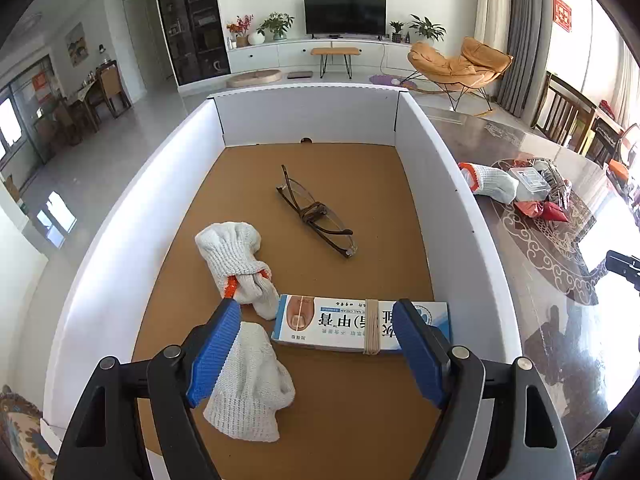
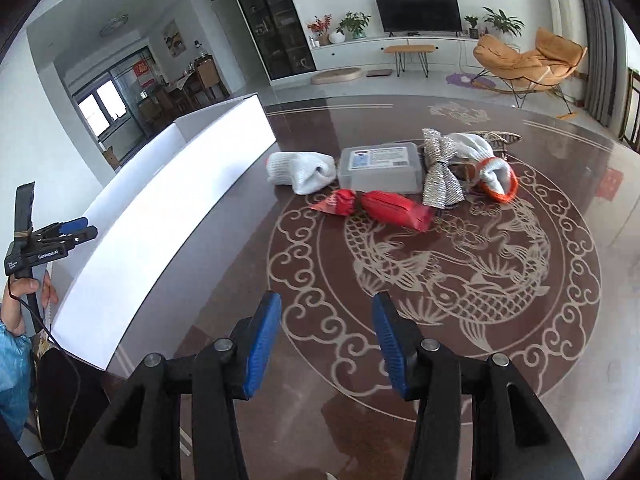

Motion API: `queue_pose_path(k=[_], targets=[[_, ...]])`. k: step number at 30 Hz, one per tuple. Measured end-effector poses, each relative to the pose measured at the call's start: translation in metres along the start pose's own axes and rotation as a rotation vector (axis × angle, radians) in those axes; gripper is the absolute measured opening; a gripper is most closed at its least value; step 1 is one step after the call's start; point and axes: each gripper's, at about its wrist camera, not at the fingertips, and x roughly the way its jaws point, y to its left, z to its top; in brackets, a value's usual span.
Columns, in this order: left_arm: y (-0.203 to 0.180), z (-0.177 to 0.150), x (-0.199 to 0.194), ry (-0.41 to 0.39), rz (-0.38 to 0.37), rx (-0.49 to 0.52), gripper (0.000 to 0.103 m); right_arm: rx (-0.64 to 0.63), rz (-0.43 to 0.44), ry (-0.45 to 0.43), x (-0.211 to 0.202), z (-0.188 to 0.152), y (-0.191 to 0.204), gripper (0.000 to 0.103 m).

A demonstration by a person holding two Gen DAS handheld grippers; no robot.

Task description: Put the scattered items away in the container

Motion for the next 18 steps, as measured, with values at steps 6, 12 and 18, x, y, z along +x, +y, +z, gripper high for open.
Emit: queue_pose_path(k=[6, 12, 18], targets=[[0.006, 0.012, -0.025, -0.035, 0.002, -0.113, 0.081, 0.031, -0.197, 0.068, 0.002, -0.017, -0.071, 0.049], [-0.096, 0.035, -0.074, -0.112, -0.073, 0.027, 0.103, 0.071, -0.245, 0.054, 0.014, -0.007, -0.127, 0.049], [-0.219, 0.037, -0.010, -0.004, -0.241, 0.144, 0.103, 0.252, -0.234, -0.080, 0.026, 0.071, -0.191, 0.049]])
